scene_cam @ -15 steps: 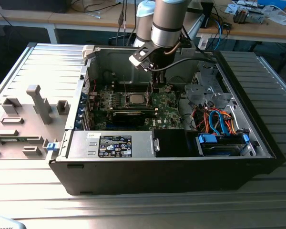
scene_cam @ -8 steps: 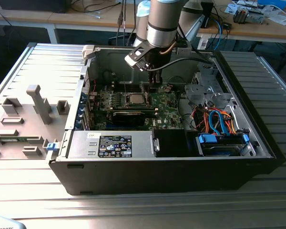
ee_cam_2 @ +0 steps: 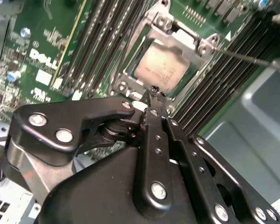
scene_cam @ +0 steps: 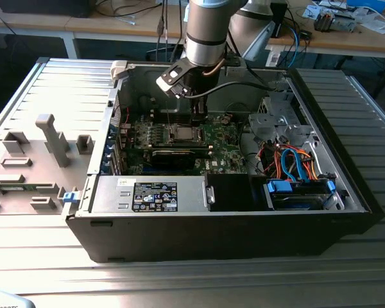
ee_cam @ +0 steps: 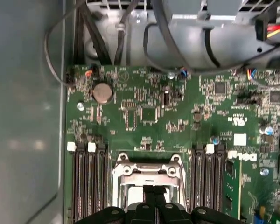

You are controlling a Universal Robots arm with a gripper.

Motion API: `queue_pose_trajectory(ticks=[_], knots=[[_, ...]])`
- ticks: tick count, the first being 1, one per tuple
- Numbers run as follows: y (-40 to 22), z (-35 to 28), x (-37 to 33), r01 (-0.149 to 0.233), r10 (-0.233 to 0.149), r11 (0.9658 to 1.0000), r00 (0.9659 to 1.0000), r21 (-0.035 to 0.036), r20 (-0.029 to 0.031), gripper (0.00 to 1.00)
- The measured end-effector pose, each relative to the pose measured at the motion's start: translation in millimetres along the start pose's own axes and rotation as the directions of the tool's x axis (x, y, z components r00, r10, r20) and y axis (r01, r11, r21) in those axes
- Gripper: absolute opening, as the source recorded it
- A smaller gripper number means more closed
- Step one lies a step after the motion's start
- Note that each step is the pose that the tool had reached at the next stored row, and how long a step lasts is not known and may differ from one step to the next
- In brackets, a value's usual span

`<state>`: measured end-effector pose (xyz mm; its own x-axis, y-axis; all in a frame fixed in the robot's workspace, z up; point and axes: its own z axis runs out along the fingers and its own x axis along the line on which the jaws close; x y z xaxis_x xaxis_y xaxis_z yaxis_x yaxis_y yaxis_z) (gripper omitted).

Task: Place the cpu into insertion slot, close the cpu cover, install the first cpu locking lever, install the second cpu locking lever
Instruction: 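Close the cpu cover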

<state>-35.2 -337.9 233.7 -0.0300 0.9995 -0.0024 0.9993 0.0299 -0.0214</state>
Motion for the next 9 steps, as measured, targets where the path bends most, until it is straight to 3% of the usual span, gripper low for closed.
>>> queue_pose_trajectory(ticks=[5,9], knots=[[-7.7,6.9,0.2,0.001,-0.001,1.0,1.0,-0.0001,0.0,0.11],[-26.3,12.9,0.9,0.002,-0.002,1.0,1.0,-0.0003,-0.0029,0.11]])
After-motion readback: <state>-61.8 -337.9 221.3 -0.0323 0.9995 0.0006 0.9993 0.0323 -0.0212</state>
